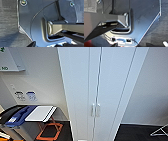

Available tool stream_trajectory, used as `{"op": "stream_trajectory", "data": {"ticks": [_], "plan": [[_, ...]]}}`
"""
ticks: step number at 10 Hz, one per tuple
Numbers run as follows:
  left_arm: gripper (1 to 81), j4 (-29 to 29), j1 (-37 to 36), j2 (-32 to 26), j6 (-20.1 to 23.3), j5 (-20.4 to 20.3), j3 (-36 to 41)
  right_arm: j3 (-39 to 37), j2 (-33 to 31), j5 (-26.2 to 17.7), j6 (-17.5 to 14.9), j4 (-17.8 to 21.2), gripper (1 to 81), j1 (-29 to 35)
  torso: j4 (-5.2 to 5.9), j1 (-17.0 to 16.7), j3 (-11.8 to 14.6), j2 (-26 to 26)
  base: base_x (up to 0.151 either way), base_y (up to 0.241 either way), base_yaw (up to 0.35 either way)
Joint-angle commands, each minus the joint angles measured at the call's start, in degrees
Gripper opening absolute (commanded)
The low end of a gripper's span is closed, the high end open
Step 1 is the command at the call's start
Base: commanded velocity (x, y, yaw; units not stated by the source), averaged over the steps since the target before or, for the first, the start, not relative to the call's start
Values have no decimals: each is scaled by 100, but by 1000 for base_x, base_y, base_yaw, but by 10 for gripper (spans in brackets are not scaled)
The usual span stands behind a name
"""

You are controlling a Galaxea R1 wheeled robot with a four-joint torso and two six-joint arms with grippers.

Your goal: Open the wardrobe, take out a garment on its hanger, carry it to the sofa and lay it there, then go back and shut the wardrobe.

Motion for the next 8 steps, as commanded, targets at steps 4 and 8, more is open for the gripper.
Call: {"op": "stream_trajectory", "data": {"ticks": [4,8], "plan": [[811,41,-206,-7,40,326,17,11,45,-345,2,1,811,236,0,2,0,2,103,0,0],[811,41,-206,-16,40,326,17,37,62,-337,-7,-17,811,218,0,2,0,2,108,0,0]]}}
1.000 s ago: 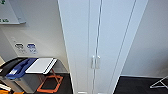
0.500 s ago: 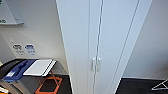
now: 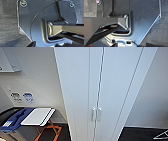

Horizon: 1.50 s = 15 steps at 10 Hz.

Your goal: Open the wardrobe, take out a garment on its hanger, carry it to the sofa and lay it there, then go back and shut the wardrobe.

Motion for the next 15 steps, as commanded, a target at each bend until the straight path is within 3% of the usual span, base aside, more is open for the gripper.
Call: {"op": "stream_trajectory", "data": {"ticks": [1,8,12,13,15], "plan": [[811,38,-164,-7,21,343,17,37,69,-339,-10,-19,811,124,0,0,0,0,108,0,0],[811,38,-129,-16,21,325,0,46,104,-330,-89,-150,811,107,0,2,0,0,105,0,0],[811,30,-129,-41,21,334,35,107,69,-251,-89,-134,811,97,0,6,0,2,0,0,0],[811,30,-130,-95,21,308,96,273,-36,-242,-89,-134,811,89,0,5,0,2,0,0,0],[811,64,-129,-567,21,272,691,1387,-771,-234,-81,-125,811,133,0,5,0,2,0,0,0]]}}
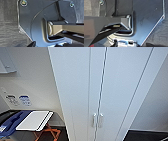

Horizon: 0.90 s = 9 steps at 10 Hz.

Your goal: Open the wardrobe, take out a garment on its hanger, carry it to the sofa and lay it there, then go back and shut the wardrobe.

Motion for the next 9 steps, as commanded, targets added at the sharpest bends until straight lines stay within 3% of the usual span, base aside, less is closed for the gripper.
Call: {"op": "stream_trajectory", "data": {"ticks": [1,7,9], "plan": [[811,128,-213,-727,12,314,913,1752,-1135,-292,-22,-44,811,224,0,0,0,0,0,0,0],[811,129,-949,-3028,-23,314,3802,5546,-3779,-301,49,-61,811,1233,0,0,0,0,0,0,0],[811,494,-1301,-3748,4,297,4829,6646,-4466,-275,-4,-88,811,1725,0,0,0,0,0,0,0]]}}
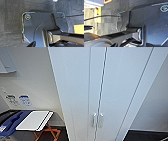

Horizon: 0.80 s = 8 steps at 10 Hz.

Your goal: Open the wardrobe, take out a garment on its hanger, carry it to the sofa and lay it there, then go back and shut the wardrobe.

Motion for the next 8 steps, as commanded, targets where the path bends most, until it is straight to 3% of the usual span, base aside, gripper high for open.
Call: {"op": "stream_trajectory", "data": {"ticks": [1,3,8], "plan": [[811,734,-861,-1436,17,191,1807,2358,-1702,-57,-44,-100,811,1229,0,0,0,0,0,0,0],[811,1175,-1117,-2044,25,-504,2470,2861,-2064,59,-44,-180,811,1687,0,2,-2,0,0,0,0],[811,1239,-2566,-2986,-27,-488,3868,4092,-2829,-72,26,-171,811,3409,0,2,-6,4,0,0,0]]}}
